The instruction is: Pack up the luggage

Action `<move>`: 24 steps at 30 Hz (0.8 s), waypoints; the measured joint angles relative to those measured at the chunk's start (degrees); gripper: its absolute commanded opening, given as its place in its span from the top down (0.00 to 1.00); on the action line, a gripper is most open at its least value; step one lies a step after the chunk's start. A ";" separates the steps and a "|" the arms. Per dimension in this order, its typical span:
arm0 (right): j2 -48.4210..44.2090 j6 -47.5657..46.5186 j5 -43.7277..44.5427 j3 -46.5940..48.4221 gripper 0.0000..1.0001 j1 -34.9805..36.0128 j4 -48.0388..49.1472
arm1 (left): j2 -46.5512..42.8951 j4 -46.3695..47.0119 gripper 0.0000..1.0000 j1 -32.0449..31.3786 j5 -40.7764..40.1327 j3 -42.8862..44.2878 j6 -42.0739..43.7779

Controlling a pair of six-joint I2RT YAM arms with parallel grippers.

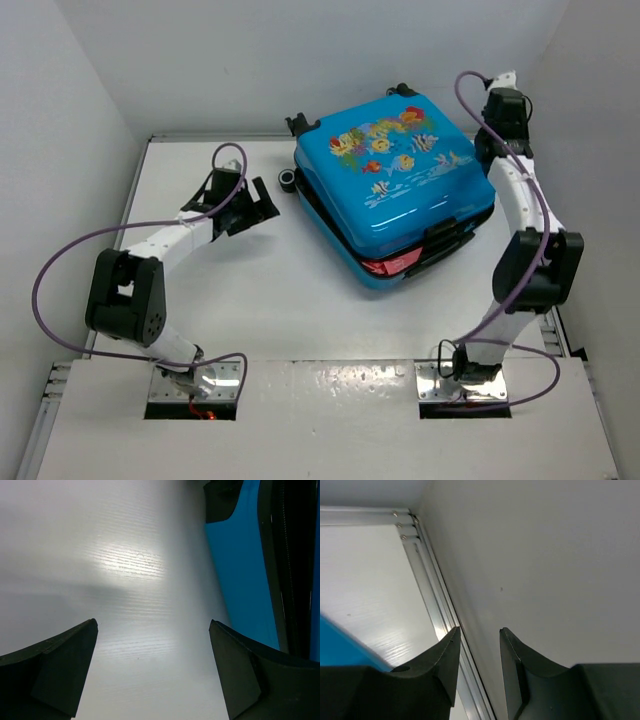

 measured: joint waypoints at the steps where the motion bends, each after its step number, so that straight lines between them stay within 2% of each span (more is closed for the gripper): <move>1: 1.84 0.85 -0.15 0.90 0.63 -1.38 -0.28 | 0.11 -0.20 0.01 0.17 -0.17 0.42 0.15; 7: 13.44 5.33 -3.82 8.74 0.66 -8.83 -4.94 | 0.09 -0.83 0.01 3.30 -0.63 1.95 1.36; 14: 18.53 9.81 -24.35 9.62 0.75 -14.25 -20.11 | -1.68 -1.99 0.01 9.92 0.17 1.51 2.14; 19: 17.42 5.73 -41.03 6.93 0.77 -14.45 -26.82 | -2.03 -2.56 0.01 14.53 1.55 1.07 2.29; 22: 13.14 2.43 -46.31 -0.63 0.79 -12.94 -28.02 | -0.48 -2.54 0.01 16.46 2.10 2.58 2.36; 24: 9.07 1.57 -49.46 -5.88 0.79 -10.91 -30.71 | 2.95 -2.34 0.03 17.18 2.86 6.80 2.36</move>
